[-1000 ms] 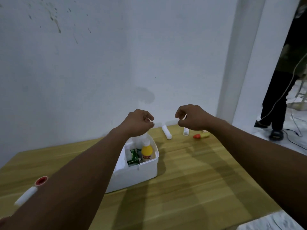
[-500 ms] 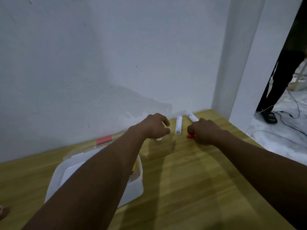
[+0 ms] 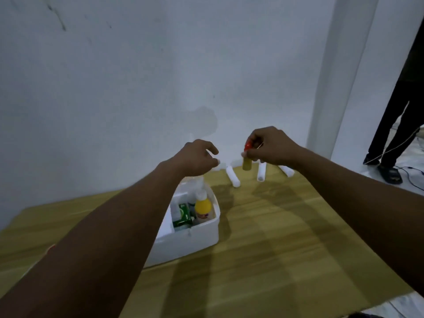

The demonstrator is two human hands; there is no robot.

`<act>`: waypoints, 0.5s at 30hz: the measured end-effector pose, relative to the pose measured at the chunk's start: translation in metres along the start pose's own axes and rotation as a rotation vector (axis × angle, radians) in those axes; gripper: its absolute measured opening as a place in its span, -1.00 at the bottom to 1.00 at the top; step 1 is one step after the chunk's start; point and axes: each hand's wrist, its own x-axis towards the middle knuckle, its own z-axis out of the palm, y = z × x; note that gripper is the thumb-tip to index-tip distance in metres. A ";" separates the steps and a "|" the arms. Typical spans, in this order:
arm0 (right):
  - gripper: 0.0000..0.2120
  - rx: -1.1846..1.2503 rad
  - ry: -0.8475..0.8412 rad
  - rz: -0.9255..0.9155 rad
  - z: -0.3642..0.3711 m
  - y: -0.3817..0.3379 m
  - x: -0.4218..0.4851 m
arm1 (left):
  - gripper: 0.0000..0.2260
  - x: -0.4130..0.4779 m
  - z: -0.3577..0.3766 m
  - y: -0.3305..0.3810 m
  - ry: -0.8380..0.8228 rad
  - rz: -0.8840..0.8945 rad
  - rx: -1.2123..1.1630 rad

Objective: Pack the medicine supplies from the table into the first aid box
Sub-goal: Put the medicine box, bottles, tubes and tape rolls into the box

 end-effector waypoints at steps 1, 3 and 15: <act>-0.81 0.075 -0.014 -0.027 0.002 -0.020 -0.002 | -0.72 -0.011 -0.009 -0.006 0.037 -0.014 0.004; -0.81 0.181 -0.041 -0.091 0.008 -0.057 -0.008 | -0.71 -0.033 -0.026 -0.019 0.102 -0.045 0.014; -0.84 -0.457 -0.413 -0.291 0.101 -0.114 -0.033 | -0.72 -0.093 -0.048 -0.077 0.176 -0.156 -0.023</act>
